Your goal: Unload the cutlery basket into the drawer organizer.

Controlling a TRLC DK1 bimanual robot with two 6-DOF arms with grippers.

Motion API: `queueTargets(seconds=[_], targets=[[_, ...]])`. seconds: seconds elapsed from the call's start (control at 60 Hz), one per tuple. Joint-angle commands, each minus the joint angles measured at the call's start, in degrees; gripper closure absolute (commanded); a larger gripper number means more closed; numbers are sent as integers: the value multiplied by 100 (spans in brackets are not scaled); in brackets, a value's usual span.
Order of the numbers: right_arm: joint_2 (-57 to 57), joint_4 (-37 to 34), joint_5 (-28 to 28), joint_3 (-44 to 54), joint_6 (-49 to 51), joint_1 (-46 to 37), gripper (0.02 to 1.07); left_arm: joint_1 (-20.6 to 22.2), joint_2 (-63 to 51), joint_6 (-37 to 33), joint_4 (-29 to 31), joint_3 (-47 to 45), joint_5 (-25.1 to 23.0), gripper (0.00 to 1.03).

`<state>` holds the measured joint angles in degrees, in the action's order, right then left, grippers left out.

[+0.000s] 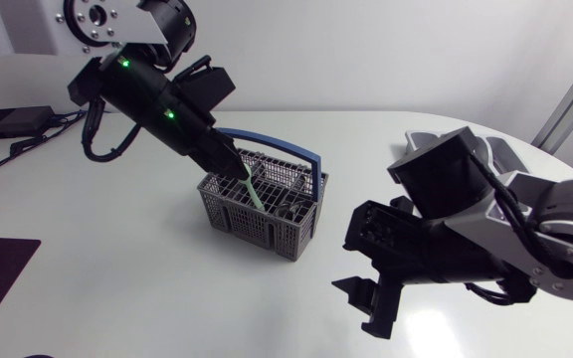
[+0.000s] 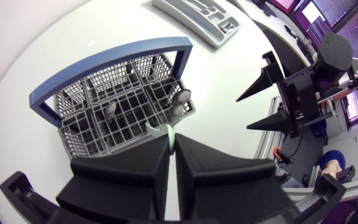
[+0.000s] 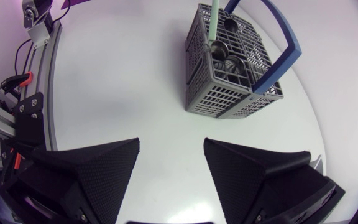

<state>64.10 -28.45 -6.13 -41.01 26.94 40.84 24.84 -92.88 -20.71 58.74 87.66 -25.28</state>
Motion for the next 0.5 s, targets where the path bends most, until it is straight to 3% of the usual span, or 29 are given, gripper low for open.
queueTargets(seconds=[0.0, 0.233, 0.483], targets=[[77, -29, 15, -144, -154, 47, 31, -67, 218, 146, 270, 208, -162, 98], [-37, -56, -2, -161, -207, 47, 31, -208, 622, 137, 744, 296, -197, 98], [-292, -12, -37, -152, -251, 64, 31, -454, 1167, -188, 999, 23, -566, 98]])
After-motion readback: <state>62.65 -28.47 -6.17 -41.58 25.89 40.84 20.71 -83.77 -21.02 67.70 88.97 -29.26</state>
